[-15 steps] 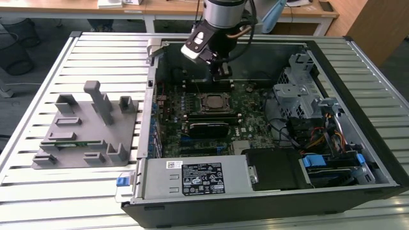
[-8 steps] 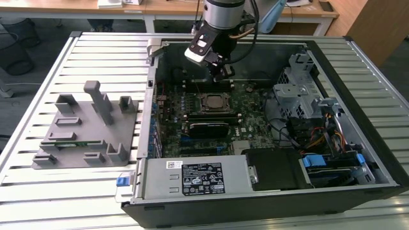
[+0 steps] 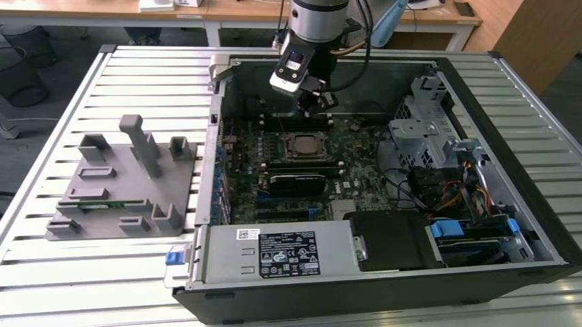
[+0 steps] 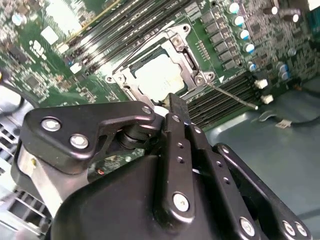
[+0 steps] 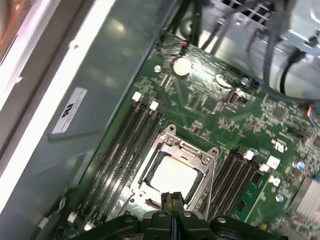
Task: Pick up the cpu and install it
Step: 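Install the first cpu locking lever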
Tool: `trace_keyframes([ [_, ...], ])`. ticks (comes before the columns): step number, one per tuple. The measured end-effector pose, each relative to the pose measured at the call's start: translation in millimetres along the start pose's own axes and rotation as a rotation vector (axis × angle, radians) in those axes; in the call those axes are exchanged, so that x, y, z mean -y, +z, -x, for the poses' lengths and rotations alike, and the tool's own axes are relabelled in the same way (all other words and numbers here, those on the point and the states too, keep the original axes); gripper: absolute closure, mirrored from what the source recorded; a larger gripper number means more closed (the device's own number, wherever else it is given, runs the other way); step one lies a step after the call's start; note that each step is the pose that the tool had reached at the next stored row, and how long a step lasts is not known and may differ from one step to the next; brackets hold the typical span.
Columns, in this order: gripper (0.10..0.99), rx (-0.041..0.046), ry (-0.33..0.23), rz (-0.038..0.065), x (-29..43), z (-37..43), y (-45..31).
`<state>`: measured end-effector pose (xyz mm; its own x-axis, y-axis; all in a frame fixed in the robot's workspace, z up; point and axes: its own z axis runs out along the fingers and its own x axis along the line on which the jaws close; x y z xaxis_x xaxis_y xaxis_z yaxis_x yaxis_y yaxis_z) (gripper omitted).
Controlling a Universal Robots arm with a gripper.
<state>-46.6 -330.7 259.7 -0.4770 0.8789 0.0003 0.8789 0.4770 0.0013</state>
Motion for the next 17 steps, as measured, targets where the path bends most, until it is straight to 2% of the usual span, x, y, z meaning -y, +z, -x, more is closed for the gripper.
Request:
trace_keyframes([
  [17, 0.980, -0.0004, -0.309, 0.000, 0.0, 0.0, 1.3],
])
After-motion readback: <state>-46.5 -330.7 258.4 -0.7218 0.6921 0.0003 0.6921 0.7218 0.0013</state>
